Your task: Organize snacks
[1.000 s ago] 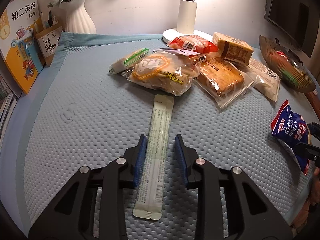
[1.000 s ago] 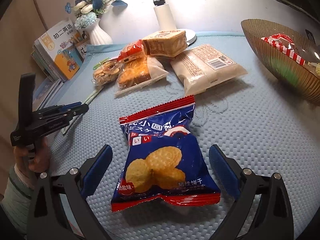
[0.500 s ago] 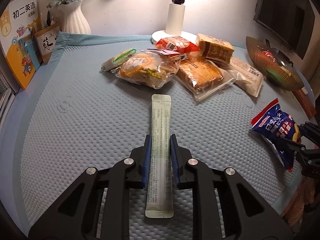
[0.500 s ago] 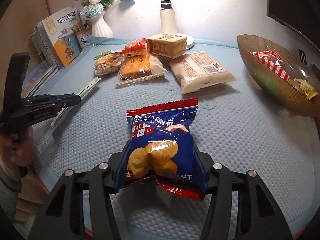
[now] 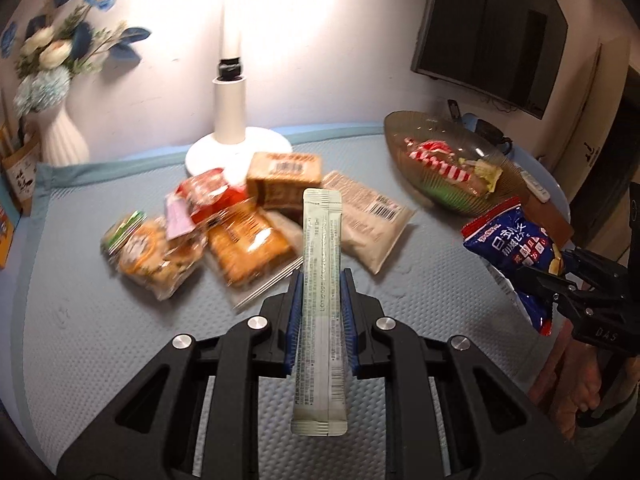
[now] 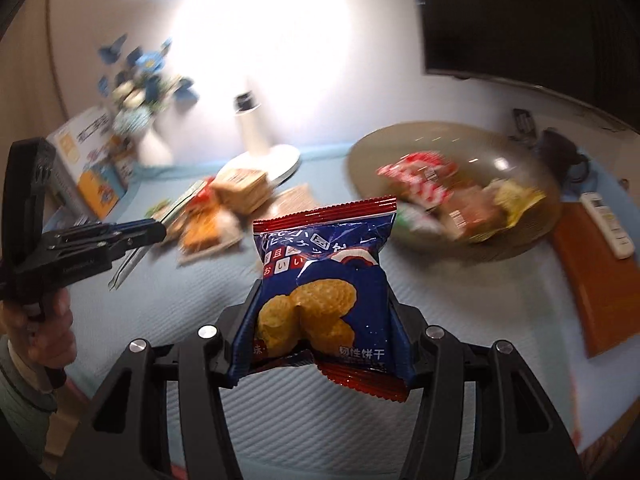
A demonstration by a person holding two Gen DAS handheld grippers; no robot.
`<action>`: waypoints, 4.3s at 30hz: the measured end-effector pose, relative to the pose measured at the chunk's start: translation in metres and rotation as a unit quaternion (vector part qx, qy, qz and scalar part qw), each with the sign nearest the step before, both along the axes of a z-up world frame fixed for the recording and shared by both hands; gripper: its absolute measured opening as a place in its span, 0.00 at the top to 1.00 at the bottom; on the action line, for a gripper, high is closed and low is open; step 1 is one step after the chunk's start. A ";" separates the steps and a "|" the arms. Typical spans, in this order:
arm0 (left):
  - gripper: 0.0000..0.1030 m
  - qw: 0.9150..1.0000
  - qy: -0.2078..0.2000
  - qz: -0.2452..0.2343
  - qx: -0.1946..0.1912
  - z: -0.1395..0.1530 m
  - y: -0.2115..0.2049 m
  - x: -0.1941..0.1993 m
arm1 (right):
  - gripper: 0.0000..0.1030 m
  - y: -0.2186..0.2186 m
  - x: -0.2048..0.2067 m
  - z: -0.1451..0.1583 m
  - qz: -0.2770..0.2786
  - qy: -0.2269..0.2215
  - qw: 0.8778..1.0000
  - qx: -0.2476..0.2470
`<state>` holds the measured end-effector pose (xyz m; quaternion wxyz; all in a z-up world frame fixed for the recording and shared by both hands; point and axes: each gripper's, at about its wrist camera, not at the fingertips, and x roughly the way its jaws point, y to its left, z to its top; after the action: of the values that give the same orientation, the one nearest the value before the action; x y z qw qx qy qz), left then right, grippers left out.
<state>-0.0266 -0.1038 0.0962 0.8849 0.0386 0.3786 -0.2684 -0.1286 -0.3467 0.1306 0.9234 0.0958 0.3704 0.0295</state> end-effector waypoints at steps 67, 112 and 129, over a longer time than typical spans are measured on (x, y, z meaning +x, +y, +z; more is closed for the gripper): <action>0.32 0.961 0.080 0.254 -0.073 -0.084 0.209 0.049 | 0.05 0.122 0.089 -0.086 0.092 0.074 0.992 -0.039; 0.21 0.980 0.092 0.176 0.010 -0.066 0.167 0.096 | 0.05 0.193 0.174 -0.087 0.119 0.089 0.989 -0.007; 0.39 0.970 0.123 0.209 0.006 -0.084 0.120 0.164 | 0.08 0.205 0.178 -0.093 0.130 0.105 0.985 -0.036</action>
<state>0.1372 0.0161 0.0124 0.8676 -0.0698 0.4860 -0.0783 0.0494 -0.1421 0.0373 0.8704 0.0161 0.4759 0.1254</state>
